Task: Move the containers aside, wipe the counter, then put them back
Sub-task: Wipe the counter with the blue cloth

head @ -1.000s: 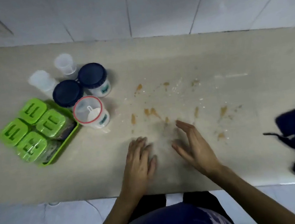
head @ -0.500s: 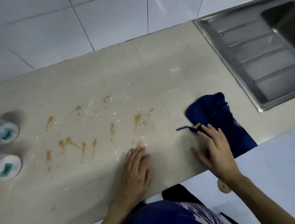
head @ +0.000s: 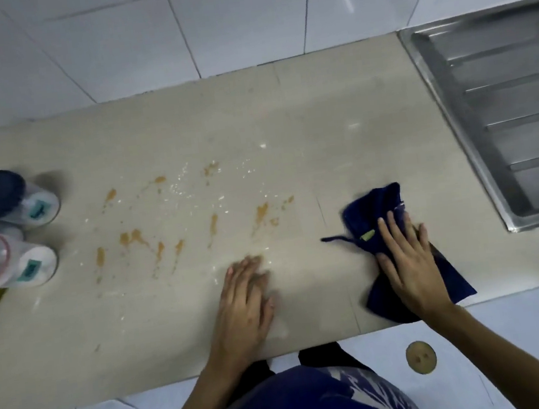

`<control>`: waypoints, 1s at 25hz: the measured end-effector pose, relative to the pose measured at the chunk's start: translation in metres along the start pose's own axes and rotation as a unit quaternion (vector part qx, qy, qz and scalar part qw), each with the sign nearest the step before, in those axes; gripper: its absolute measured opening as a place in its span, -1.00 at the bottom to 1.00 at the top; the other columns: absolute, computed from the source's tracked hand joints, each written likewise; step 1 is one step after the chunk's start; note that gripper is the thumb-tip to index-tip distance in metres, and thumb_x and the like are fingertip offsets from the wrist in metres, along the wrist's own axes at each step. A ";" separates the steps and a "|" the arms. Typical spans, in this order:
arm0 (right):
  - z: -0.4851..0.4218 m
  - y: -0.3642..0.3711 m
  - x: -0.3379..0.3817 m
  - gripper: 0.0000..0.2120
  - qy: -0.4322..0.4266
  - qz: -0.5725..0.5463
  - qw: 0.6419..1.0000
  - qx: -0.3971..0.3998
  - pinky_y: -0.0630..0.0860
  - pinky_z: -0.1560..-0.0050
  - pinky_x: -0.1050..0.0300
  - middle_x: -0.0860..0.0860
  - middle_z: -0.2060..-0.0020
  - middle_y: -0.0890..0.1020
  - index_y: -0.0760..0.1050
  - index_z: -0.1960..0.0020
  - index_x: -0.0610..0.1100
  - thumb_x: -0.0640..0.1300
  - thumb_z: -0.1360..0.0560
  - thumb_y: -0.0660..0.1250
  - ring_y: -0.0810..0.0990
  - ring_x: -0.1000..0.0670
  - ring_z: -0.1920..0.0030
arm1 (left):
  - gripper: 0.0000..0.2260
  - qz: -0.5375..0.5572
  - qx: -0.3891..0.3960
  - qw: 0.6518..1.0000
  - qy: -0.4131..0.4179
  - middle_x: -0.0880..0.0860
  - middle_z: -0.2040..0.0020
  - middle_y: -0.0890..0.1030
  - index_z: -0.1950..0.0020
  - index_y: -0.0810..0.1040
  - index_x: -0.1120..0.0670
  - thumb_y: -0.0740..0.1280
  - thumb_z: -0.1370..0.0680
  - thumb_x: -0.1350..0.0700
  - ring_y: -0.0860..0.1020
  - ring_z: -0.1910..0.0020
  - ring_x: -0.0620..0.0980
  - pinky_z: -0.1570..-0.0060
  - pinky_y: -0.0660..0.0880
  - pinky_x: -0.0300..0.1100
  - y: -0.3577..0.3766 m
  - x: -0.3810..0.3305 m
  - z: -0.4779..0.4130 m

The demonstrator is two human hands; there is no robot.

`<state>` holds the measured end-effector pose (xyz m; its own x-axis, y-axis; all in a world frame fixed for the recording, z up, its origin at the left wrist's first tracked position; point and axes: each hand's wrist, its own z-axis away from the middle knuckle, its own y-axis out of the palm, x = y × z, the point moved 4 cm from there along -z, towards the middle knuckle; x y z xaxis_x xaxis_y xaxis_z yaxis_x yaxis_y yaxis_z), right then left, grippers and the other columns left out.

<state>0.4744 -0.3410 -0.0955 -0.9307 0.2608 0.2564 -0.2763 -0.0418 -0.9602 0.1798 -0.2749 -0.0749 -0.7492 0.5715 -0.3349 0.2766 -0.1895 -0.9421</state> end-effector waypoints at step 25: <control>-0.007 0.114 0.404 -0.49 -0.166 0.026 0.986 0.018 -0.01 -0.44 -0.31 -0.06 -0.52 0.20 0.12 -0.52 0.04 0.11 -0.59 -0.01 0.04 -0.23 -0.53 | -0.56 -0.030 -0.090 0.974 -0.205 0.26 -0.45 0.32 -0.40 0.35 0.28 0.13 -0.59 0.07 0.28 -0.45 0.21 -0.47 0.15 0.13 -0.092 0.304 0.154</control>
<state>0.0683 -0.2337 -0.1022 -0.9692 -0.0725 0.2355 -0.2296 -0.0820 -0.9698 -0.1659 -0.2068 -0.0929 -0.9347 0.2034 -0.2916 0.2977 -0.0006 -0.9547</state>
